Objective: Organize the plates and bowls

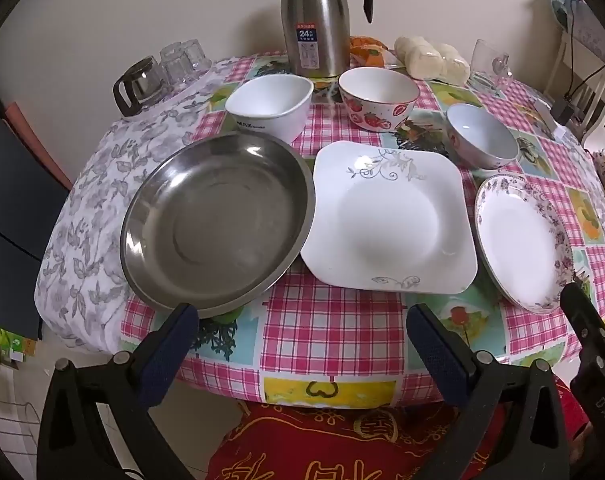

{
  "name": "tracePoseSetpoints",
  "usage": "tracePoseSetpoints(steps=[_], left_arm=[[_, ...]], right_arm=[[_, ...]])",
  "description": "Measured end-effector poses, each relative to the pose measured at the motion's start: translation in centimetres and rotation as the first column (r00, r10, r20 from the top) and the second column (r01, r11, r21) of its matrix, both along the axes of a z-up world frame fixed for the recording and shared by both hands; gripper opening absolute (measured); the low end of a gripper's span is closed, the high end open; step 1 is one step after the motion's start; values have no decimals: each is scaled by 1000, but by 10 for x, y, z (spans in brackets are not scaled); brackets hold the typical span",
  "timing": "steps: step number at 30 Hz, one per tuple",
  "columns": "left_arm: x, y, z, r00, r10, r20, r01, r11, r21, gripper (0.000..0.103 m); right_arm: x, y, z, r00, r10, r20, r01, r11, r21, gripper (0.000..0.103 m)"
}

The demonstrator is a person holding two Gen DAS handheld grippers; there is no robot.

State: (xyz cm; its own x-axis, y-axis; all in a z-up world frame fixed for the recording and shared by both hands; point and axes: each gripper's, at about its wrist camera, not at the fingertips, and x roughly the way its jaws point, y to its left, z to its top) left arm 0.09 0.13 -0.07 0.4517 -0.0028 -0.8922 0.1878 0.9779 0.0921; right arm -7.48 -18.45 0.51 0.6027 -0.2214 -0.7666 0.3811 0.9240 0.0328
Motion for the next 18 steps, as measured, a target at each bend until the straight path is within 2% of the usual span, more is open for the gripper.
tracePoseSetpoints(steps=[5,18], left_arm=[[8,8,2,1000,7,-22,-7,1000,-15,103],[1,3,3,1000,14,-21,-14,1000,-20,103]], right_arm=[[1,2,0,1000,3,-1,-3,1000,-4,103],[1,5,-1,1000,10,-3,-10,1000,-7,103]])
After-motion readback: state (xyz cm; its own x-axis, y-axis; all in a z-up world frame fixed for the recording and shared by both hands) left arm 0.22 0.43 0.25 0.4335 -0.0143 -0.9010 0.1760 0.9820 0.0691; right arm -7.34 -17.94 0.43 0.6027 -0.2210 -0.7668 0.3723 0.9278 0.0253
